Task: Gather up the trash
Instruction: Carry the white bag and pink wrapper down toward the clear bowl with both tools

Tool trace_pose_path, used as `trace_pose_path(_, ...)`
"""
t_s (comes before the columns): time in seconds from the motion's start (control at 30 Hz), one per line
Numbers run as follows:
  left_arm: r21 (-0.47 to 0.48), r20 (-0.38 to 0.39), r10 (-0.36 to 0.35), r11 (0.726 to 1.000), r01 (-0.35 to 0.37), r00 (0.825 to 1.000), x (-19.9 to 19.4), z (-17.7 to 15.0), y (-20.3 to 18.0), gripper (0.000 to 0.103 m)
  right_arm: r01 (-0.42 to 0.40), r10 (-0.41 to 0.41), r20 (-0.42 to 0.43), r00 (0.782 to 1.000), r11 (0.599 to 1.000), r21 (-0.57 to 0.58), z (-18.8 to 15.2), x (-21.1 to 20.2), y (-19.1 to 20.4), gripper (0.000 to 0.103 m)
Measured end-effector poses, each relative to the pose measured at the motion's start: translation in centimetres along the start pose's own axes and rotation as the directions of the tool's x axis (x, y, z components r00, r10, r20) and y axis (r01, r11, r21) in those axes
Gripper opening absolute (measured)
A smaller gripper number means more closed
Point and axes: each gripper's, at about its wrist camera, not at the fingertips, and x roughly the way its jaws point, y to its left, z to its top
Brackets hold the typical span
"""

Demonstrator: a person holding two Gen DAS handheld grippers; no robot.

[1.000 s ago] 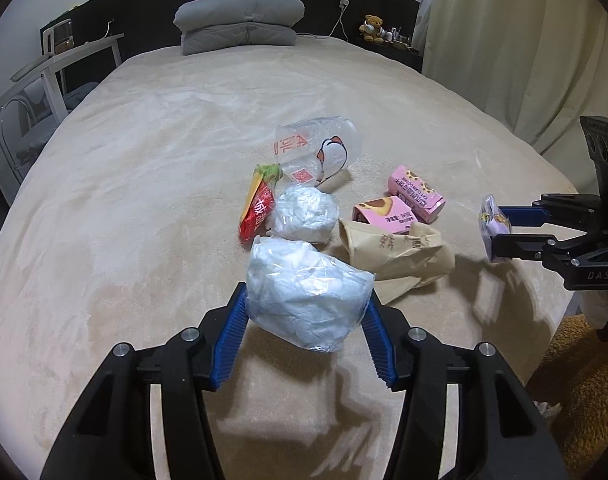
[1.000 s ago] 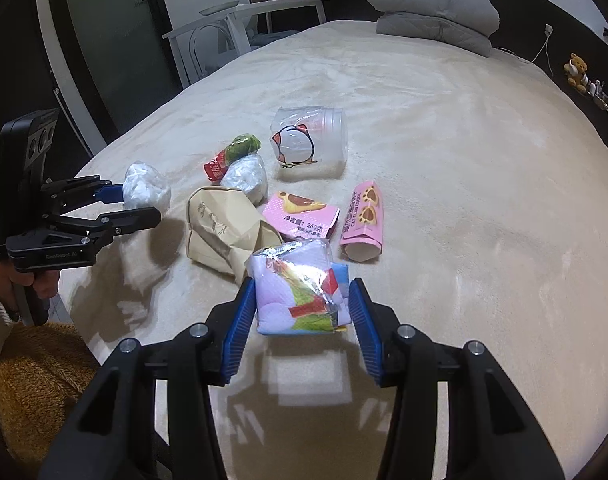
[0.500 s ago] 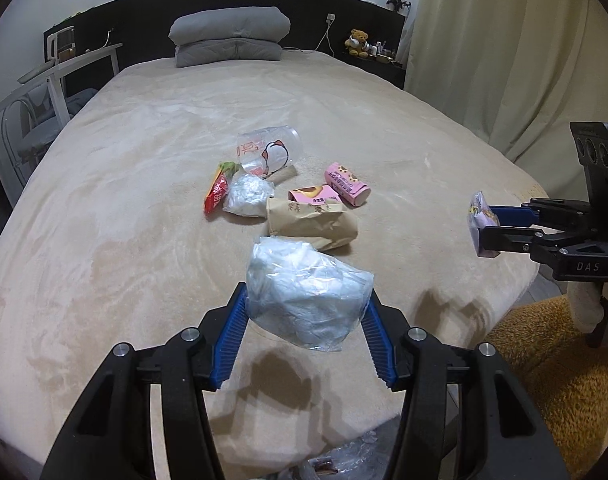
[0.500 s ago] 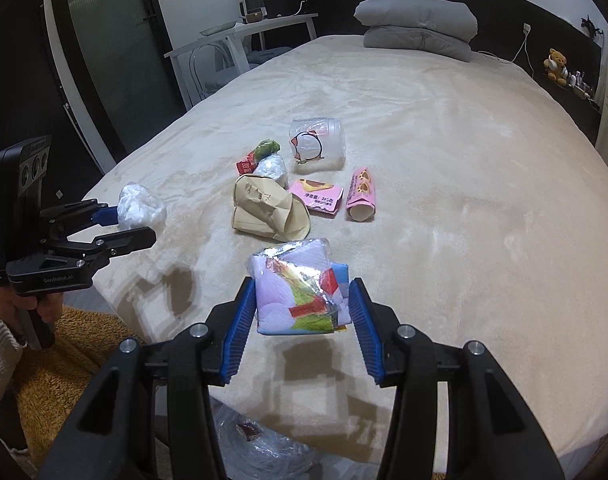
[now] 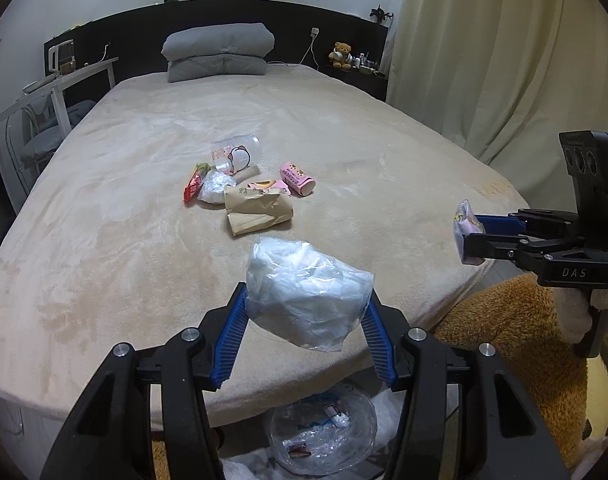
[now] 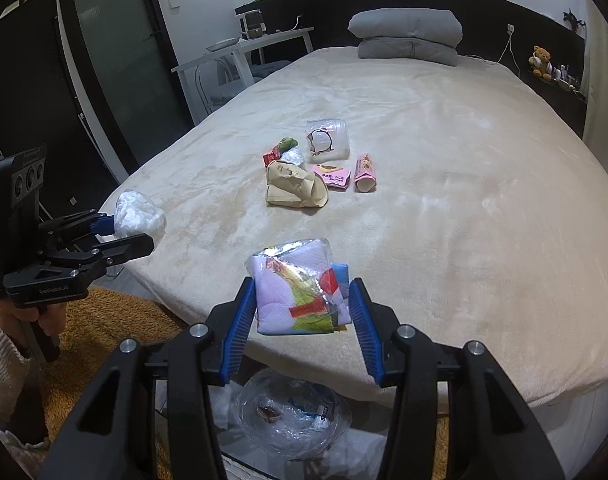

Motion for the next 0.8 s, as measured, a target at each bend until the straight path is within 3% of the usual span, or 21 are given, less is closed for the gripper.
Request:
trace_pose_path(0.4,0.010,0.009,-0.016,1.000,0.015,1.000,-3.6,-3.1,-3.3,0.053,0.008,-0.008,-0.010,1.000,1.000,0.000,-3.8,-3.3,2.9,0.048)
trace_pose_path(0.8,-0.001,-0.066,-0.039,0.999,0.039,0.997,-1.9,-6.2,-4.2,0.053,-0.012,0.014,-0.093,0.996,1.000,0.019,-6.4,-1.8,3.9,0.048)
